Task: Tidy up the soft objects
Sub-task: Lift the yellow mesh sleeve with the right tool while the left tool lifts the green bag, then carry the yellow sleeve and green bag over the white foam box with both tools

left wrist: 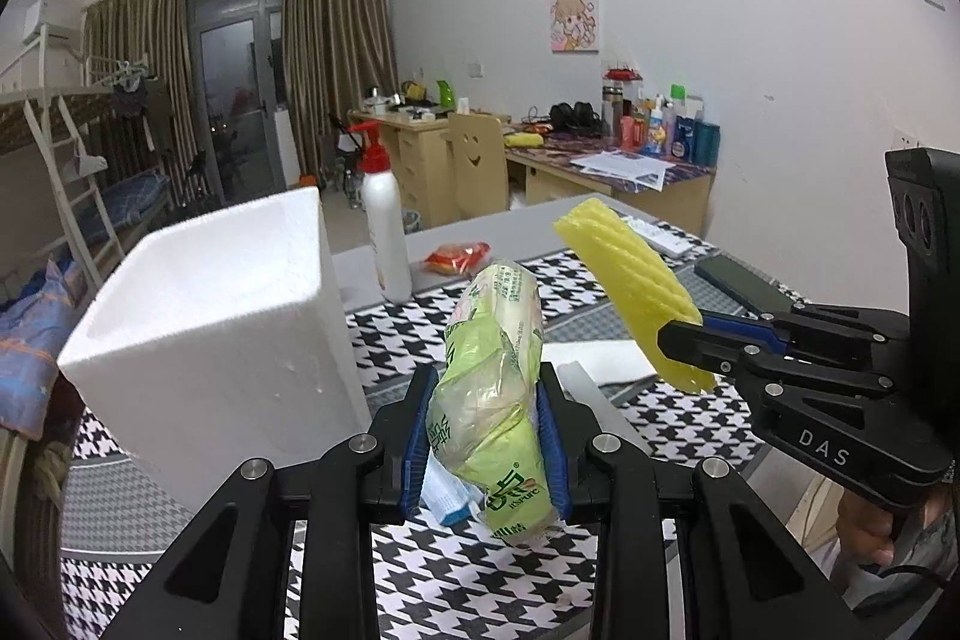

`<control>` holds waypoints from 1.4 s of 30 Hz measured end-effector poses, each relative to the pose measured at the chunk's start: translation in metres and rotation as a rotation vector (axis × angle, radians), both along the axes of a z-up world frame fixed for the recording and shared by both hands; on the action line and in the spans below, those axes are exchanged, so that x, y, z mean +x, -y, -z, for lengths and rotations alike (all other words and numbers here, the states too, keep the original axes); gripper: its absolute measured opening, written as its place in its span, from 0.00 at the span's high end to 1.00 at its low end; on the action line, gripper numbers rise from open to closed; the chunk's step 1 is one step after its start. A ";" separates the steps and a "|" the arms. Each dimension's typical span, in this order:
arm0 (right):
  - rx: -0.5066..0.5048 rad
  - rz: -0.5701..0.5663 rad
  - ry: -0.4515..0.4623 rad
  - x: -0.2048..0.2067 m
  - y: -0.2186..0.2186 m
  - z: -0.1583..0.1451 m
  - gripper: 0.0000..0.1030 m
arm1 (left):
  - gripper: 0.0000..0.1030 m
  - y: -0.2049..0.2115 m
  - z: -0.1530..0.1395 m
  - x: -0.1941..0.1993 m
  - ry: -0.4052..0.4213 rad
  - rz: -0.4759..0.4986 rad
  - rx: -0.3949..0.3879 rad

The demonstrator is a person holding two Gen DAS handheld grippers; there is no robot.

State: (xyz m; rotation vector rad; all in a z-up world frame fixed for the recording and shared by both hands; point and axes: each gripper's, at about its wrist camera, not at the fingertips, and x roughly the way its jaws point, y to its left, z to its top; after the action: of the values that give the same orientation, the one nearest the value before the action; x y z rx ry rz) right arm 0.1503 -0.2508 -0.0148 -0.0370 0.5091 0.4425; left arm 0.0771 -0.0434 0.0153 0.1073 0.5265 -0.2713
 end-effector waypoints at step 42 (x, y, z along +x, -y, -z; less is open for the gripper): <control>0.031 -0.060 0.148 0.021 -0.021 -0.062 0.86 | 0.67 -0.028 -0.059 0.024 0.166 -0.130 -0.015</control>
State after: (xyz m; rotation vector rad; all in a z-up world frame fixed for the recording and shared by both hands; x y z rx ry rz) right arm 0.1713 -0.2294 0.0469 -0.0550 0.3564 0.5024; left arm 0.1014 -0.0150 0.0740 0.0800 0.3651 -0.1375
